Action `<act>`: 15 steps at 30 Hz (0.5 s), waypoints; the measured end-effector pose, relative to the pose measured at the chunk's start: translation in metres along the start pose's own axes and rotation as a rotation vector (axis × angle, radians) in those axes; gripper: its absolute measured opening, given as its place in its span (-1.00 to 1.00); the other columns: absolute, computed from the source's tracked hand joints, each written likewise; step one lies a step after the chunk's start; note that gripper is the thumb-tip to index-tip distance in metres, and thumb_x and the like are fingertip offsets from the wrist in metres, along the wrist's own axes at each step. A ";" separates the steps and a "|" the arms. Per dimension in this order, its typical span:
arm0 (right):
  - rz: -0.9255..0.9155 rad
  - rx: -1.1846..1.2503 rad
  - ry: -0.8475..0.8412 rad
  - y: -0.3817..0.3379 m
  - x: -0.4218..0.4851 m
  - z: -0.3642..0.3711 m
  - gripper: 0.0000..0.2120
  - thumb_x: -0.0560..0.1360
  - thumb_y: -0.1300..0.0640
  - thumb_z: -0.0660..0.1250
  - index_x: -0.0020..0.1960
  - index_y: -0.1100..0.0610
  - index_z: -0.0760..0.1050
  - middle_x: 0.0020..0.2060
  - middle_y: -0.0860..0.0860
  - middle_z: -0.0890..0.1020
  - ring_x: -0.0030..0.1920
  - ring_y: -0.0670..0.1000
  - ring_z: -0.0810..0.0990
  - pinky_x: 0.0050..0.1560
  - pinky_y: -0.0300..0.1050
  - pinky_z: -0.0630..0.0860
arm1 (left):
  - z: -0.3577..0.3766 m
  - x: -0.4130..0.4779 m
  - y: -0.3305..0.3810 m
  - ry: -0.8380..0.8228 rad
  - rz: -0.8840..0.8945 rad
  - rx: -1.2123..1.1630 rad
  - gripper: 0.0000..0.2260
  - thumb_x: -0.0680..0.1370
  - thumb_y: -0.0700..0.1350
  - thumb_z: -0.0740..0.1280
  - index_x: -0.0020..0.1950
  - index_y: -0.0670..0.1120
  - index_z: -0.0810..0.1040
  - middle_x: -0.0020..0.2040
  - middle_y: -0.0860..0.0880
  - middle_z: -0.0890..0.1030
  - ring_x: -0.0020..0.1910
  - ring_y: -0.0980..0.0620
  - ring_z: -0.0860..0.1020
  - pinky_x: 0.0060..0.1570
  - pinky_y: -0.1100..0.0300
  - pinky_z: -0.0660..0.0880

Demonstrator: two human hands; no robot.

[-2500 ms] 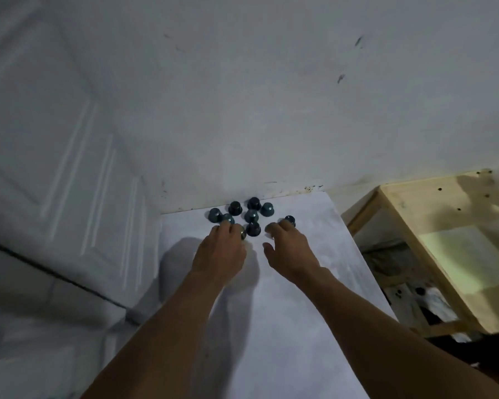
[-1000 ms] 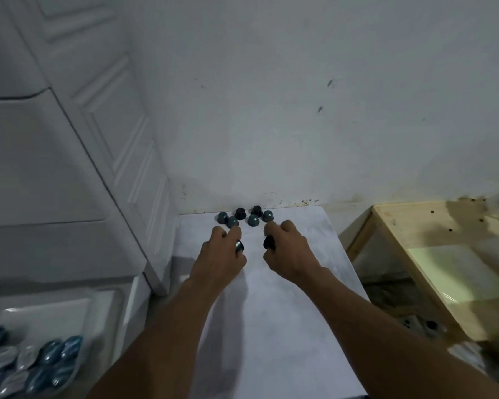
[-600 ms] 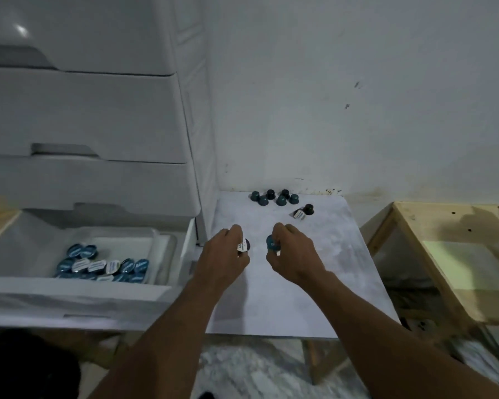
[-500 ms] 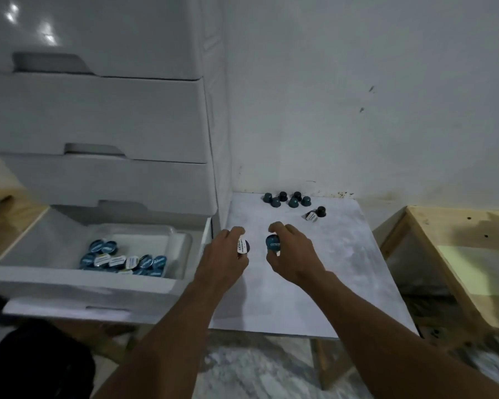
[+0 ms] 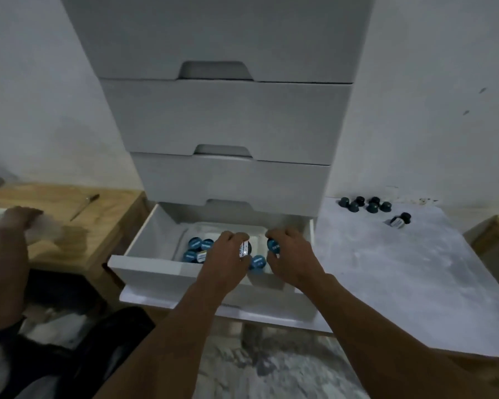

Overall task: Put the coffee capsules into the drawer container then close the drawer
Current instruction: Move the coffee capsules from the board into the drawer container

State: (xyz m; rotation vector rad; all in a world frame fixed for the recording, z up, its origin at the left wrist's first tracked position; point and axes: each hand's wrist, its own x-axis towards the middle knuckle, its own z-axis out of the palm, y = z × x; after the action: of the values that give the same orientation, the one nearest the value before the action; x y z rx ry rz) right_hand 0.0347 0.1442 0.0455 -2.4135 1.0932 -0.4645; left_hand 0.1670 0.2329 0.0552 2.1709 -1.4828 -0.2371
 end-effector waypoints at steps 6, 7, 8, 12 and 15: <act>0.083 -0.019 0.016 -0.047 0.021 0.042 -0.61 0.46 0.22 0.34 0.28 0.15 0.41 0.19 0.13 0.47 0.13 0.15 0.51 0.13 -0.05 0.44 | -0.035 0.013 -0.071 -0.050 0.022 0.053 -0.59 0.50 -0.12 0.39 0.34 -0.08 0.44 0.26 -0.08 0.51 0.21 -0.05 0.48 0.22 0.15 0.35; 0.099 -0.018 0.005 -0.049 0.025 0.047 -0.61 0.46 0.23 0.34 0.28 0.14 0.41 0.19 0.13 0.46 0.12 0.15 0.51 0.12 -0.06 0.44 | -0.037 0.017 -0.079 -0.057 0.016 0.064 -0.59 0.49 -0.12 0.39 0.33 -0.07 0.45 0.24 -0.09 0.51 0.19 -0.05 0.49 0.20 0.15 0.37; 0.115 -0.015 -0.003 -0.051 0.030 0.051 -0.60 0.46 0.23 0.34 0.28 0.12 0.41 0.18 0.12 0.45 0.12 0.15 0.51 0.11 -0.06 0.44 | -0.039 0.021 -0.087 -0.064 0.009 0.072 -0.59 0.49 -0.12 0.39 0.33 -0.05 0.46 0.22 -0.09 0.51 0.17 -0.05 0.50 0.18 0.15 0.39; 0.136 -0.052 -0.043 -0.051 0.058 0.066 -0.57 0.45 0.21 0.34 0.30 0.10 0.41 0.17 0.12 0.47 0.13 0.17 0.51 0.14 -0.06 0.41 | -0.039 0.045 -0.111 -0.107 -0.010 0.069 -0.60 0.49 -0.13 0.38 0.32 -0.04 0.45 0.21 -0.08 0.53 0.14 -0.04 0.50 0.14 0.14 0.42; 0.136 -0.085 -0.086 -0.046 0.084 0.079 -0.58 0.46 0.20 0.34 0.30 0.07 0.41 0.20 0.10 0.47 0.15 0.16 0.52 0.15 -0.07 0.42 | -0.032 0.063 -0.122 -0.149 -0.005 0.081 -0.58 0.51 -0.11 0.36 0.35 -0.02 0.41 0.27 -0.05 0.50 0.20 -0.04 0.48 0.18 0.13 0.41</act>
State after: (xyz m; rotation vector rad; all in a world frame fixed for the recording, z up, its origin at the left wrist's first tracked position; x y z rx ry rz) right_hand 0.1529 0.1274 0.0130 -2.3878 1.2515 -0.2716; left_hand 0.3054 0.2195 0.0315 2.2637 -1.5936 -0.3533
